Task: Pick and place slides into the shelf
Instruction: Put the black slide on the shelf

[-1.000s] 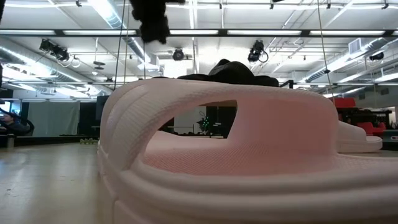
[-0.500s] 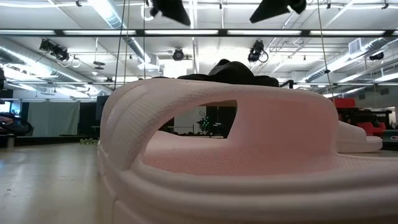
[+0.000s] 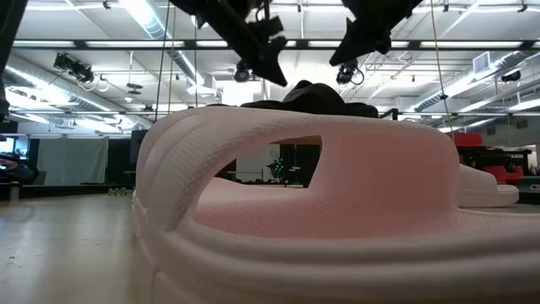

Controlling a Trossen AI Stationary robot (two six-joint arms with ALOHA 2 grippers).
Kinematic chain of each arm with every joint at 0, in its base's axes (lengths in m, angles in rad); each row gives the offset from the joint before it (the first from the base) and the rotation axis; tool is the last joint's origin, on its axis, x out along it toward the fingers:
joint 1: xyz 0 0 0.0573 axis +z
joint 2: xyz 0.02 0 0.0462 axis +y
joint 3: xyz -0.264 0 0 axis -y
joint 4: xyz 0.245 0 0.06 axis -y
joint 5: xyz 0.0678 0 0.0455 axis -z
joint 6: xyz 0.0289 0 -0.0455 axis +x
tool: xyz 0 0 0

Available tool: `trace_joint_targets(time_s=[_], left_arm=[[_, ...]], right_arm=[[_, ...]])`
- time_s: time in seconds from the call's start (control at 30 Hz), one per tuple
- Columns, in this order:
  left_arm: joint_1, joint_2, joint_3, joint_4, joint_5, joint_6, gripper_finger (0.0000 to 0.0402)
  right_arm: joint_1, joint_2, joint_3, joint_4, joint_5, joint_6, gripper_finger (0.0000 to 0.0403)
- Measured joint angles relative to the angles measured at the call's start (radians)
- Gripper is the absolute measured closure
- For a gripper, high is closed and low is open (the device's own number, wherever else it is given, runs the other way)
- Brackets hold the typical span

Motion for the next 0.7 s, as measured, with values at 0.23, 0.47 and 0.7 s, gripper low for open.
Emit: trace_joint_targets(time_s=[0.23, 0.47, 0.7], left_arm=[[0.055, 0.009, 0.0, 0.012, 0.0, -0.008, 0.0401], [0.059, 0.019, 0.001, 0.027, 0.034, -0.013, 0.0401], [0.06, 0.071, 0.001, 0.08, 0.045, -0.024, 0.0401]], right_arm=[[-0.147, 0.004, 0.0, -0.002, -0.166, 0.002, 0.0398], [-0.201, 0.069, 0.0, 0.003, -0.231, -0.021, 0.0401], [-0.21, 0.139, 0.0, 0.041, -0.258, -0.108, 0.0401]])
